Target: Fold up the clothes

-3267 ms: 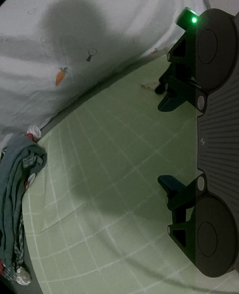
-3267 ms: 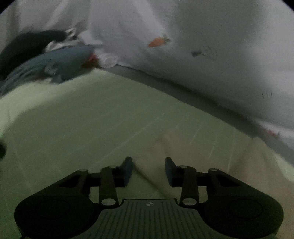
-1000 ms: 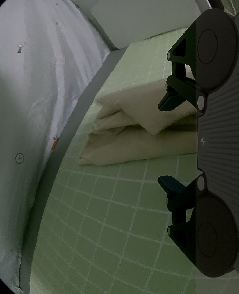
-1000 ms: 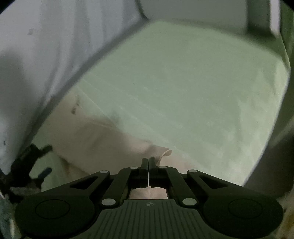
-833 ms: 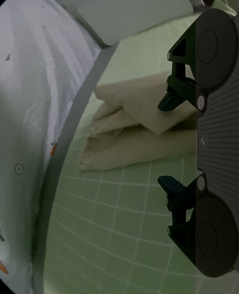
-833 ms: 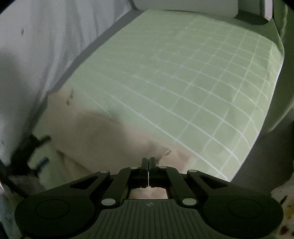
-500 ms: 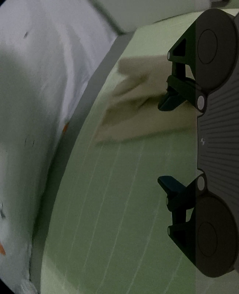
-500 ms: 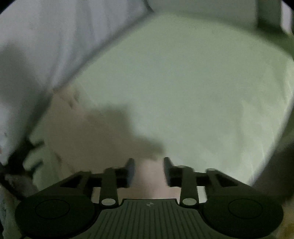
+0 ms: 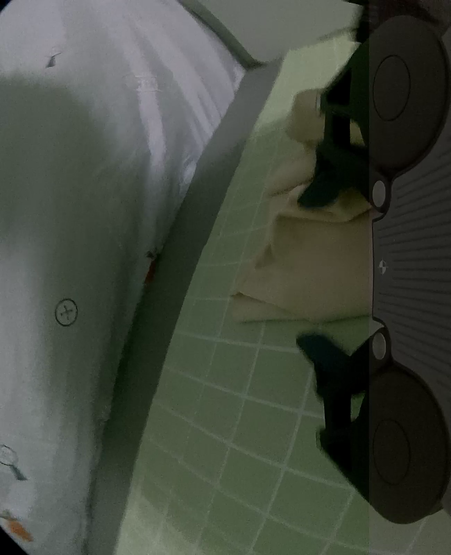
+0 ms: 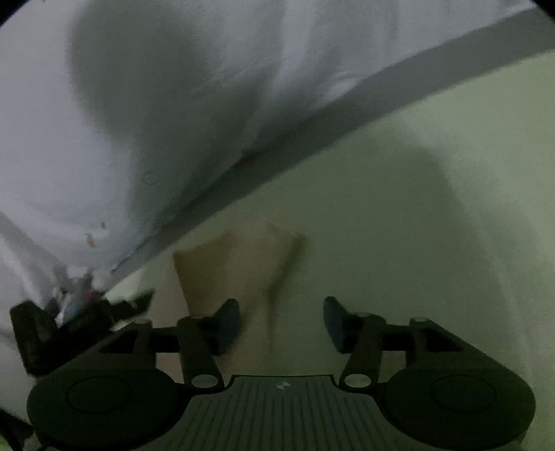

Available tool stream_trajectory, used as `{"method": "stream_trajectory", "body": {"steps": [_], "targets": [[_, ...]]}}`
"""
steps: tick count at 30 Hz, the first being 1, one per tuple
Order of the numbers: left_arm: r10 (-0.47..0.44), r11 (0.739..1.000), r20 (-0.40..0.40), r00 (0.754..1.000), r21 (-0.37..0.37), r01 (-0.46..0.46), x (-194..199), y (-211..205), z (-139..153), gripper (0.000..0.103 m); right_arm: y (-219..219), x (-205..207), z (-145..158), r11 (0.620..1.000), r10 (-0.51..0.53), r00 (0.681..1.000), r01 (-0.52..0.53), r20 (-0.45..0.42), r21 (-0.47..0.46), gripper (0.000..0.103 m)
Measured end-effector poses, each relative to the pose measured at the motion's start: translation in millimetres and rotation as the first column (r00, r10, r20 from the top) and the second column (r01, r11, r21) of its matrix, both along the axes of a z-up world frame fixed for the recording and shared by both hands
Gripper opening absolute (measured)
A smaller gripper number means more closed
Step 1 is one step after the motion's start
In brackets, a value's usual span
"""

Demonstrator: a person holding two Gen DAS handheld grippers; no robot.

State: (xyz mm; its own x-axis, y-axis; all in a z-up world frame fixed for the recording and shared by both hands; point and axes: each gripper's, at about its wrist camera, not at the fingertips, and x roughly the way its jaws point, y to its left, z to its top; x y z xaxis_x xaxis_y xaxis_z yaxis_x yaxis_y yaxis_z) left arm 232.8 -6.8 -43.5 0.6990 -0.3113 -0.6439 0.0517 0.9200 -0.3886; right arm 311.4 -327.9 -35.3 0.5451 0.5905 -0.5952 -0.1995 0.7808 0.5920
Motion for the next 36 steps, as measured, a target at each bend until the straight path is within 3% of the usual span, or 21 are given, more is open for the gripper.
{"method": "stream_trajectory", "body": {"steps": [1,3,6,10,14,16,17,19,21,24,29,32,35,36], "targets": [[0.019,1.0,0.003,1.0,0.011,-0.019,-2.1,-2.6,-1.2,0.017,11.0,11.8,1.0,0.999,0.035,0.999,-0.034,0.026,-0.041,0.067],[0.058,0.998,0.009,0.998,0.034,-0.058,-6.4,-7.7,-3.7,0.01,25.0,19.8,-1.2,0.996,0.06,0.998,-0.058,0.023,-0.074,0.019],[0.143,0.99,0.008,0.99,0.012,-0.143,-15.6,-0.1,-3.8,0.008,39.3,14.2,5.2,0.992,0.05,0.998,-0.044,0.045,-0.116,0.011],[0.174,0.984,0.043,0.984,0.037,-0.176,-24.8,10.2,3.0,0.008,38.9,-16.9,42.2,0.972,0.0,0.98,0.048,0.2,-0.232,0.01],[0.206,0.979,0.03,0.978,-0.003,-0.206,-28.4,25.3,-4.4,0.008,44.6,-15.0,31.5,0.958,0.007,0.985,0.042,0.17,-0.285,0.012],[0.22,0.975,0.022,0.975,-0.037,-0.219,-27.1,26.8,-6.3,0.016,51.4,-12.3,22.6,0.957,0.012,0.988,0.033,0.151,-0.289,0.018],[0.221,0.975,0.017,0.975,-0.042,-0.22,-26.2,27.1,-5.0,0.019,53.6,-12.2,19.9,0.959,0.005,0.989,0.037,0.15,-0.281,0.021],[0.223,0.974,0.015,0.975,-0.051,-0.222,-25.5,27.8,-1.8,0.048,55.8,-11.7,22.2,0.965,0.011,0.988,0.03,0.157,-0.261,0.024],[0.231,0.972,0.008,0.973,-0.055,-0.23,-27.0,27.2,2.6,0.065,51.9,-17.3,28.3,0.968,0.006,0.985,0.038,0.175,-0.248,0.04],[0.224,0.973,0.02,0.974,-0.07,-0.222,-35.5,28.0,12.2,0.07,37.7,-27.8,39.8,0.978,-0.055,0.979,0.093,0.194,-0.189,0.056],[0.14,0.977,0.049,0.989,-0.166,-0.13,-54.3,20.6,29.3,0.077,15.5,-55.1,46.3,0.996,-0.081,0.99,0.085,0.111,-0.033,0.06],[0.084,0.982,0.044,0.995,-0.174,-0.075,-54.5,6.9,24.3,0.077,14.7,-66.7,45.3,0.997,-0.038,0.996,0.033,0.075,0.065,0.063],[0.078,0.987,0.014,0.997,-0.141,-0.075,-44.1,-2.3,14.2,0.075,32.6,-66.7,41.3,1.0,0.023,0.998,-0.023,0.063,0.005,0.06],[0.087,0.989,-0.003,0.996,-0.123,-0.086,-38.8,-3.7,10.2,0.073,41.7,-64.7,39.0,0.999,0.041,0.997,-0.04,0.065,-0.026,0.038]]}}
